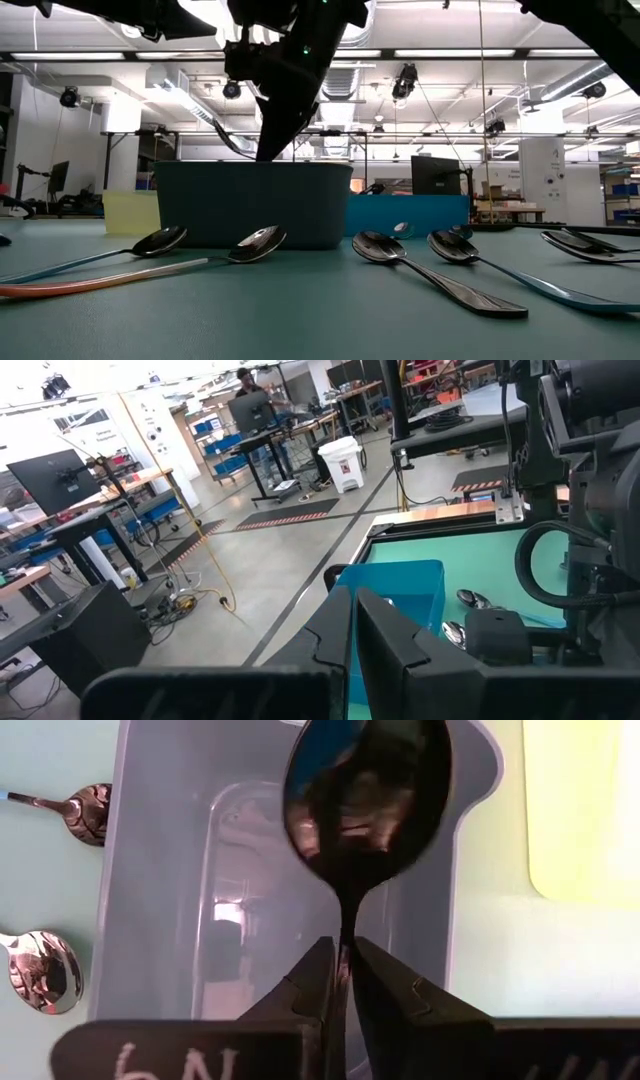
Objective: Sort silverware by color (type)
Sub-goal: Put the black spoon into the gray bin, then put the orange spoon into the blue bin
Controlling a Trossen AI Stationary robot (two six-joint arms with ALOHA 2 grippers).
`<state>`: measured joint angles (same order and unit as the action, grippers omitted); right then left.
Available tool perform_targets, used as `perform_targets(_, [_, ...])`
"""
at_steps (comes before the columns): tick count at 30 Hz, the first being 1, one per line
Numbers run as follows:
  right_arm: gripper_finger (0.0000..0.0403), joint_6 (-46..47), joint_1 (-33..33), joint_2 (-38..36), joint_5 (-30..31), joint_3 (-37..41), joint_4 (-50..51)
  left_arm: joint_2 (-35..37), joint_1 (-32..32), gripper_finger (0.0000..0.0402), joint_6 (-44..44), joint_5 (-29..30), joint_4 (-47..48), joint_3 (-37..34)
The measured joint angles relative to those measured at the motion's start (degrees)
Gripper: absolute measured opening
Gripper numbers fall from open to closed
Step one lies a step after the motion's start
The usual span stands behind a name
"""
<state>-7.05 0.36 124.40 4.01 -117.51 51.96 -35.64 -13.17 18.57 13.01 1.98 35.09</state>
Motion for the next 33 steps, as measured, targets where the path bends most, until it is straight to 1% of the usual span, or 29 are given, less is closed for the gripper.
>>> perform_targets(6, [0.0050, 0.44, -0.02, 0.00, 0.00, 0.00, -0.02, 0.00, -0.02, 0.0000, 0.00, 0.00, 0.00, 0.00])
perform_targets(13, [0.0054, 0.97, -0.02, -0.38, 0.02, 0.00, 0.35, 0.00, 0.00, 0.0000, 0.00, 0.00, 0.02, 0.00])
perform_targets(22, [0.0053, 0.53, 0.75, -5.44, 0.54, 1.14, 5.43, 0.00, 0.00, 0.0000, -2.50, -0.02, 0.97, 0.00])
perform_targets(25, [0.0050, 0.22, 1.20, -8.58, 0.65, 4.81, 4.56, -0.03, 0.00, 0.0000, -4.81, -0.03, 2.51, 0.00])
perform_targets(28, [0.0043, 1.16, 1.46, -13.26, 1.99, 11.29, 1.18, -0.13, 0.00, 0.0000, -8.18, -0.04, 3.87, 0.00])
perform_targets(33, [0.0033, 2.07, 1.49, -22.46, 3.67, 25.26, -10.51, -1.10, 0.05, 0.0000, -14.64, -0.04, 6.03, 0.00])
